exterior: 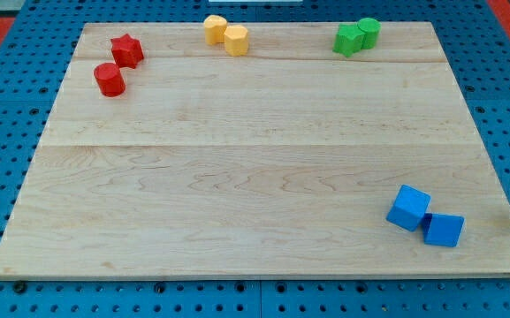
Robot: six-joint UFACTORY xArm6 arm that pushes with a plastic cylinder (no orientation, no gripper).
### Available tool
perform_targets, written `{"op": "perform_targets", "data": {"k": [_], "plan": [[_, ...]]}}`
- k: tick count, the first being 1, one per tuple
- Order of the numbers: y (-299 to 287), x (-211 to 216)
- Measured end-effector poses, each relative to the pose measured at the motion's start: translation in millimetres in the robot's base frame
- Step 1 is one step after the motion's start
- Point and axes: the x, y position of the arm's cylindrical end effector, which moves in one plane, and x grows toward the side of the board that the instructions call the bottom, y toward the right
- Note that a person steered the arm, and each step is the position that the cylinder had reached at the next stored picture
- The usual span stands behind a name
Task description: Point your arm to the right of the blue triangle
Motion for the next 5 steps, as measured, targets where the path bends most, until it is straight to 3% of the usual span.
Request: {"op": "perform_targets", "data": {"k": [5], "plan": [[-8.2,5.7]]}}
